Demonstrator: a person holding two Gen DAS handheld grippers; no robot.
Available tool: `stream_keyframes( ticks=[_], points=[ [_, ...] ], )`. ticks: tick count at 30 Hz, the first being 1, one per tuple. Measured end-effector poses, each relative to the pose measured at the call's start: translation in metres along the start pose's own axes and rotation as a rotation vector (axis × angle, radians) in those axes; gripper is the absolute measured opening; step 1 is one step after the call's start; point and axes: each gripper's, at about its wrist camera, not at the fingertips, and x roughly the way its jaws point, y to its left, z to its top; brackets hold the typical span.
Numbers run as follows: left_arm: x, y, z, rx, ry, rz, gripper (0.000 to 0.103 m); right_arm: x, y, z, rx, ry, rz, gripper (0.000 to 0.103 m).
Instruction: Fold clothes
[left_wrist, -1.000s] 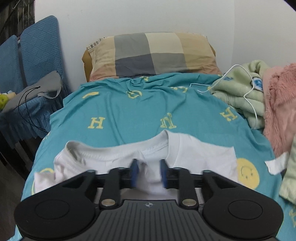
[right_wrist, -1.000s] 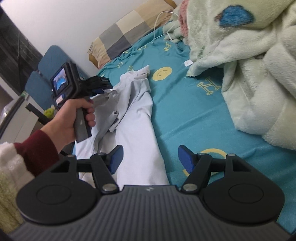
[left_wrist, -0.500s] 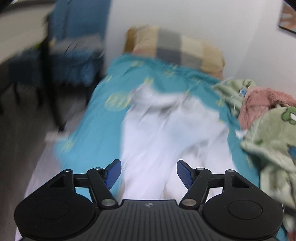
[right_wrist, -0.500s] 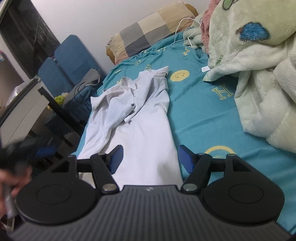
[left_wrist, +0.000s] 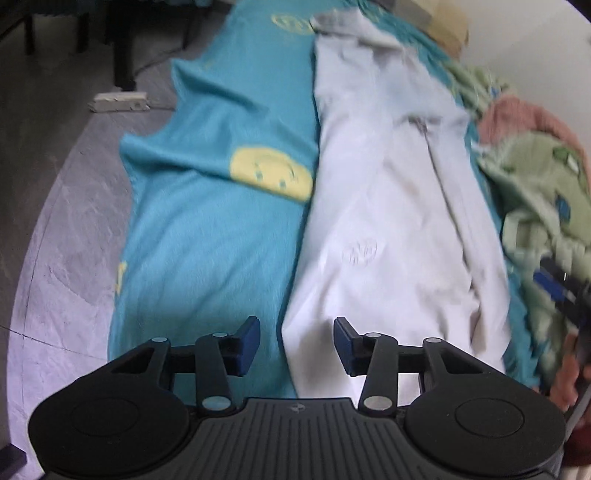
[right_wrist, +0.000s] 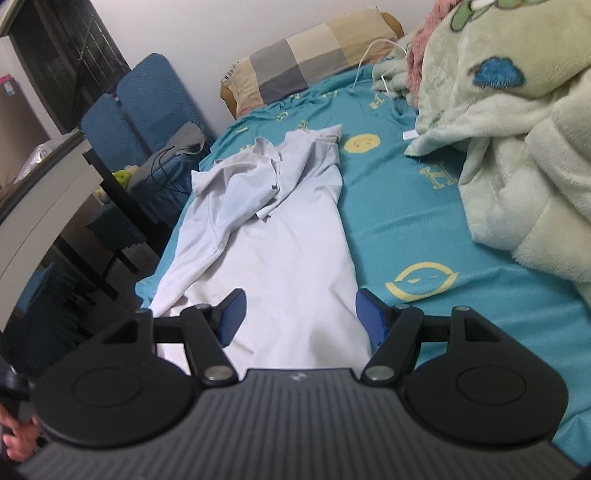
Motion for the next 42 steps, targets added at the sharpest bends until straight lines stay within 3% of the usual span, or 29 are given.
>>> stream_keyframes(
  ticks=[3, 4, 5, 7, 10, 15, 20, 24, 27, 31, 33, 35, 39, 42],
  points=[
    [0.006, -0.007, -0.002, 0.052, 0.022, -0.004, 0.043, 0.011, -0.003, -0.002, 0.003, 0.013, -0.010, 0.068],
    [0.006, -0.013, -0.002, 0.085, 0.020, 0.015, 0.036, 0.015, -0.004, -0.002, 0.008, 0.020, -0.015, 0.068],
    [0.006, -0.019, -0.002, 0.118, 0.019, 0.034, 0.022, 0.018, -0.006, -0.002, 0.013, 0.026, -0.018, 0.068],
    [0.006, -0.032, -0.003, 0.184, 0.016, 0.071, 0.003, 0.021, -0.008, -0.001, 0.031, 0.030, -0.011, 0.068],
    [-0.005, -0.064, -0.003, 0.302, 0.012, 0.162, 0.002, 0.023, -0.010, -0.001, 0.051, 0.028, 0.004, 0.068],
    [-0.030, -0.151, -0.014, 0.472, 0.037, 0.331, 0.002, 0.022, -0.013, 0.000, 0.077, 0.025, 0.026, 0.068],
    [-0.030, -0.227, -0.036, 0.562, 0.021, 0.308, 0.002, 0.023, -0.014, 0.001, 0.093, 0.026, 0.051, 0.068],
    [-0.005, -0.246, -0.058, 0.578, 0.005, 0.284, 0.003, 0.022, -0.017, 0.001, 0.115, 0.039, 0.084, 0.068],
    [0.009, -0.238, -0.076, 0.582, -0.004, 0.284, 0.009, 0.022, -0.019, 0.001, 0.137, 0.049, 0.111, 0.068],
    [0.005, -0.215, -0.079, 0.499, -0.037, 0.236, 0.021, 0.024, -0.021, 0.002, 0.152, 0.070, 0.127, 0.068],
    [-0.008, -0.199, -0.069, 0.408, -0.103, 0.204, 0.036, 0.024, -0.023, 0.001, 0.156, 0.082, 0.120, 0.068],
    [-0.005, -0.188, -0.063, 0.347, -0.120, 0.194, 0.062, 0.023, -0.025, 0.001, 0.156, 0.094, 0.102, 0.068],
    [0.009, -0.169, -0.051, 0.241, -0.129, 0.185, 0.070, 0.017, -0.030, -0.004, 0.118, 0.145, 0.018, 0.068],
    [0.020, -0.154, -0.042, 0.161, -0.135, 0.177, 0.070, 0.011, -0.033, -0.010, 0.083, 0.186, -0.035, 0.068]
  ],
)
